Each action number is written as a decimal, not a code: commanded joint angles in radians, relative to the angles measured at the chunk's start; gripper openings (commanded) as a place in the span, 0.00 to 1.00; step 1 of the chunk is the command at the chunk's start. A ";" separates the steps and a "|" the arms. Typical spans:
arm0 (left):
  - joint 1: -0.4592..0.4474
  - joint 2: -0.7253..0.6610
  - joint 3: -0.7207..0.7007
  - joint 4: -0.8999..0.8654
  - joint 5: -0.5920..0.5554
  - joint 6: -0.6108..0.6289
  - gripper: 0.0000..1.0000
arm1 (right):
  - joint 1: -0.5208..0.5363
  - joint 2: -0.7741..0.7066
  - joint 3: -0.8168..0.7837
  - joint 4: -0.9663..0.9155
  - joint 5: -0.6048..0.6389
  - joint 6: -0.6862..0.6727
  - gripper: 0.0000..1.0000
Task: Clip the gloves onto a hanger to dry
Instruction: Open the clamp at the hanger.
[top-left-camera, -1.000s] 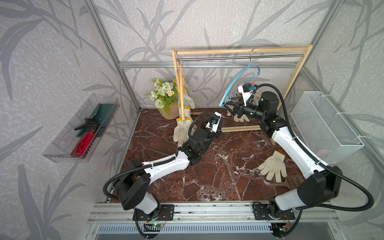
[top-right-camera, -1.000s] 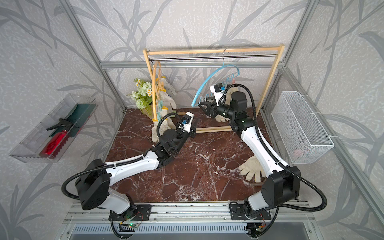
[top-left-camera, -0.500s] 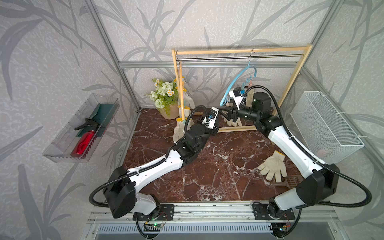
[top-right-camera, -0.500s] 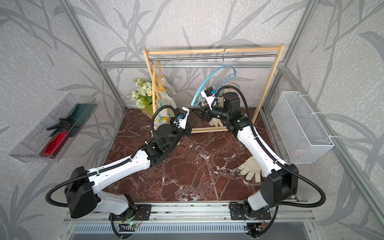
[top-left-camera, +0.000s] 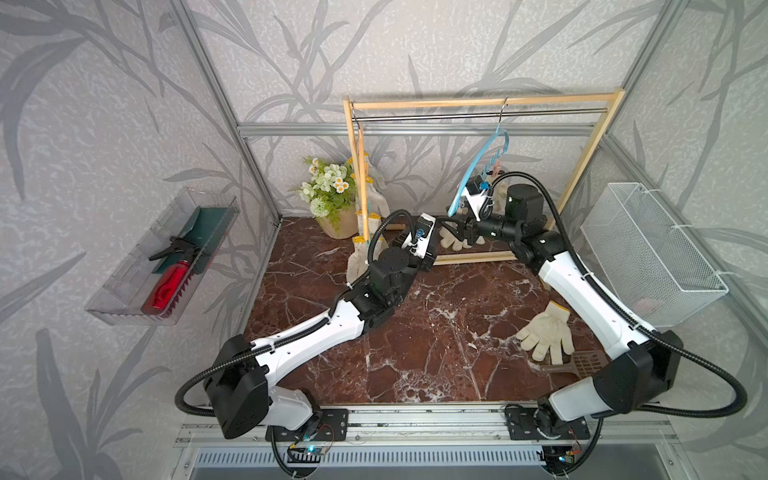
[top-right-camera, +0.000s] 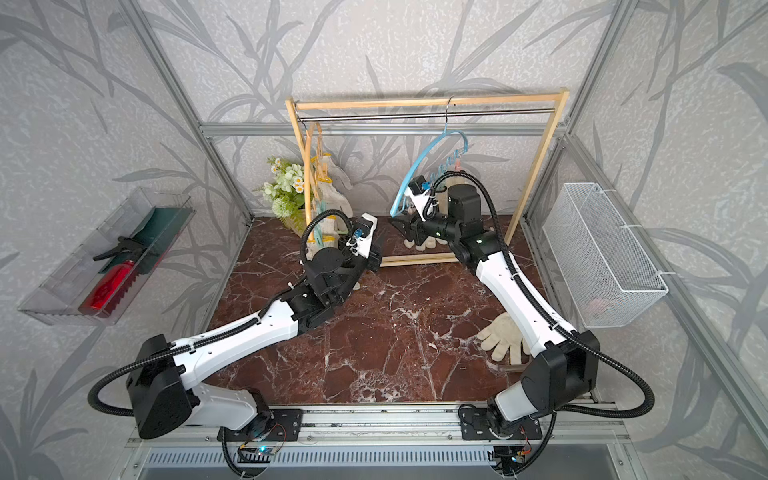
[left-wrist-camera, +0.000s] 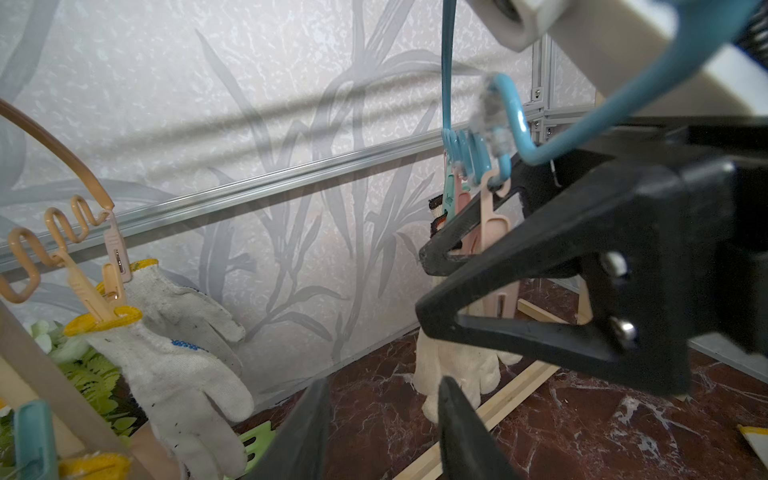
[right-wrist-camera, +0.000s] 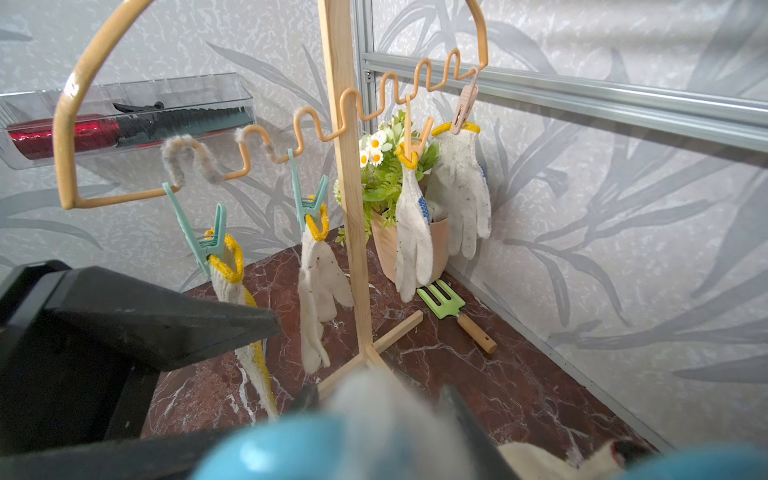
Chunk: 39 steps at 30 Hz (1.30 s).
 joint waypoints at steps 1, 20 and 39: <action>0.006 -0.014 0.015 -0.004 -0.013 0.013 0.43 | -0.001 -0.039 0.028 -0.007 0.002 -0.005 0.47; 0.010 -0.013 0.001 -0.005 -0.015 0.010 0.43 | -0.056 -0.038 0.048 0.020 -0.126 0.118 0.42; 0.010 -0.010 -0.031 -0.040 0.012 -0.074 0.43 | -0.056 -0.032 0.057 -0.015 -0.083 0.090 0.27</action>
